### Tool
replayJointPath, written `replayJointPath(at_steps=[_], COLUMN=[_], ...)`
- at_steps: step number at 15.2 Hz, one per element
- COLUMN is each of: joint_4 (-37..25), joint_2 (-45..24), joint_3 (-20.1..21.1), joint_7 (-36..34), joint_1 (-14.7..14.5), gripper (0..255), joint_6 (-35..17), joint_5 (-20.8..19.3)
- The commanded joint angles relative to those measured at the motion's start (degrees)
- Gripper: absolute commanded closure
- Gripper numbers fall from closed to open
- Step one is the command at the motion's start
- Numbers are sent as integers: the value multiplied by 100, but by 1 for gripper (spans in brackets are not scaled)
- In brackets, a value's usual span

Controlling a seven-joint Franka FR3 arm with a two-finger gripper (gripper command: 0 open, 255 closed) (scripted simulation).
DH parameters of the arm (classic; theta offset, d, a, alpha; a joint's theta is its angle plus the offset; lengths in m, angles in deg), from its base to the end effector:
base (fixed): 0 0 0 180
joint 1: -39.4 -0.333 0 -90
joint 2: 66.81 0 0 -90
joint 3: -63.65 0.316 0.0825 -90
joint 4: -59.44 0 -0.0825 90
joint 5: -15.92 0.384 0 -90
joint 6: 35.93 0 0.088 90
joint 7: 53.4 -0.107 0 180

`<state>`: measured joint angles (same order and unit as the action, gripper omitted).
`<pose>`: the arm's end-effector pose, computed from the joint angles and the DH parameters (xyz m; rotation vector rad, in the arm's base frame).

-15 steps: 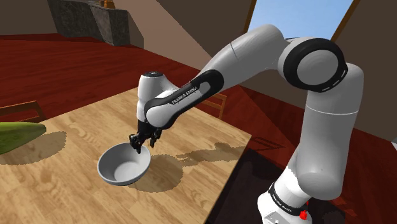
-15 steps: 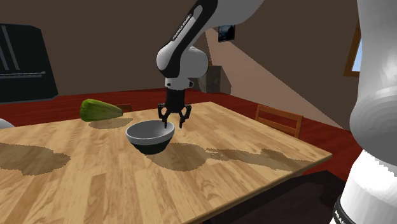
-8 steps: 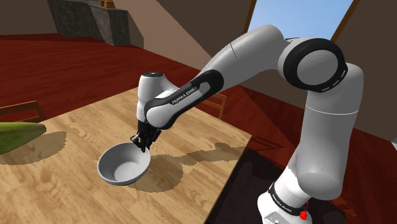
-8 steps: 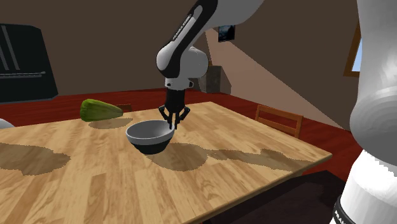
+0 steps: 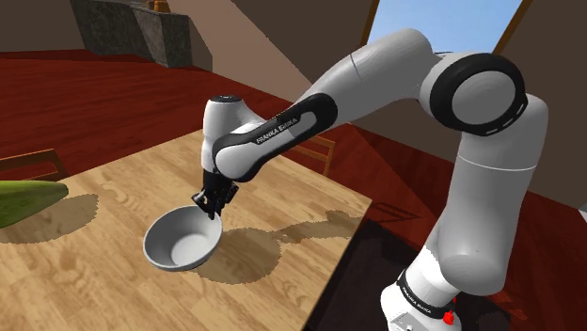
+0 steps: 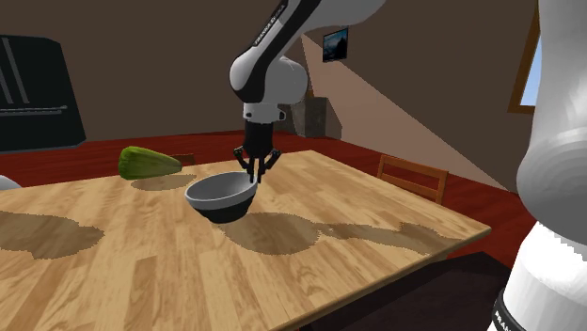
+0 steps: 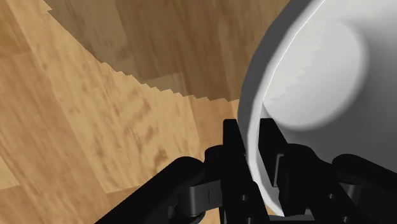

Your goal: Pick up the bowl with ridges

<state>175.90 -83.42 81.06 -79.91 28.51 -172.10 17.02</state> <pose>0.5310 0.2797 0.3158 -3.0230 -0.0046 -0.0207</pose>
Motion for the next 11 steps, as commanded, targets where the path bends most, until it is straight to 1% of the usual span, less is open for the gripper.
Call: replayJointPath(at_steps=[1, 9, 11], joint_4=[-40, -258, -262], joint_2=[93, 433, 439], joint_3=[10, 47, 47], joint_7=[22, 53, 53], joint_1=[19, 59, 59], gripper=[255, 255, 255], joint_6=[128, 673, 683], joint_5=[32, 137, 139])
